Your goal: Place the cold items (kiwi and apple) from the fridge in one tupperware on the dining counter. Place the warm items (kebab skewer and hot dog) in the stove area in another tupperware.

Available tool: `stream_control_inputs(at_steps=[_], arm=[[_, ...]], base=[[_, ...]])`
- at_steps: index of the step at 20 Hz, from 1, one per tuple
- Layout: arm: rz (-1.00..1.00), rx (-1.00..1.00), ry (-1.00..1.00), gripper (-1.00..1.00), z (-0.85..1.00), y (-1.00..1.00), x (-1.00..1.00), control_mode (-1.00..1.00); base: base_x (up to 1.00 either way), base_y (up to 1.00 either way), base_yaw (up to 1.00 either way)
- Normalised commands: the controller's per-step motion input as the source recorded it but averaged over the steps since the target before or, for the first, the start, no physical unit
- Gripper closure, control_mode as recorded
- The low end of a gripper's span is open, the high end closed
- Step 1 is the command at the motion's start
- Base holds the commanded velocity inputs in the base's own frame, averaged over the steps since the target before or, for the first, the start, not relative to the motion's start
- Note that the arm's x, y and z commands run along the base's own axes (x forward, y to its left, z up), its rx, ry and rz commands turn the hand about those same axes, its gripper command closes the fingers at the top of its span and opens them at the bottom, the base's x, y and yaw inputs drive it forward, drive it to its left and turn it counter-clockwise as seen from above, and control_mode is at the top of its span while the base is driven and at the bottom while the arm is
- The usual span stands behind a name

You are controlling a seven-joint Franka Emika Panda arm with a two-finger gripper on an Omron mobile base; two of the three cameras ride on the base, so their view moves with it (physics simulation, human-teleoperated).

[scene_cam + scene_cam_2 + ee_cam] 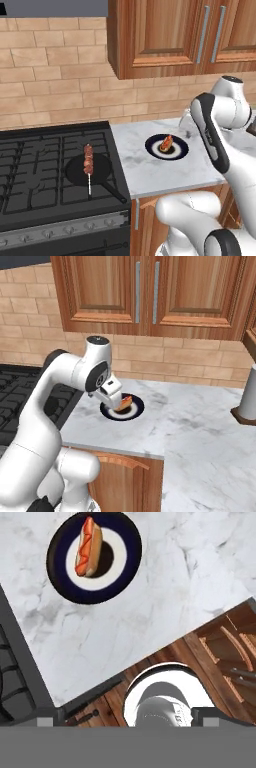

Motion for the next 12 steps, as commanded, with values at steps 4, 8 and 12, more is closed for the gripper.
stream_control_inputs(at_steps=[4, 8, 12], arm=[[0.0, 0.0, 0.07, -1.0, -0.39, 0.0, 0.37, -1.0], [-0.03, 0.0, 0.24, -1.0, -0.28, 0.0, 0.5, -1.0], [0.0, 0.0, 0.12, -1.0, -0.33, 0.0, 0.56, -1.0]], base=[[0.0, 0.0, 0.0], [0.0, 0.0, 0.0], [0.0, 0.0, 0.0]])
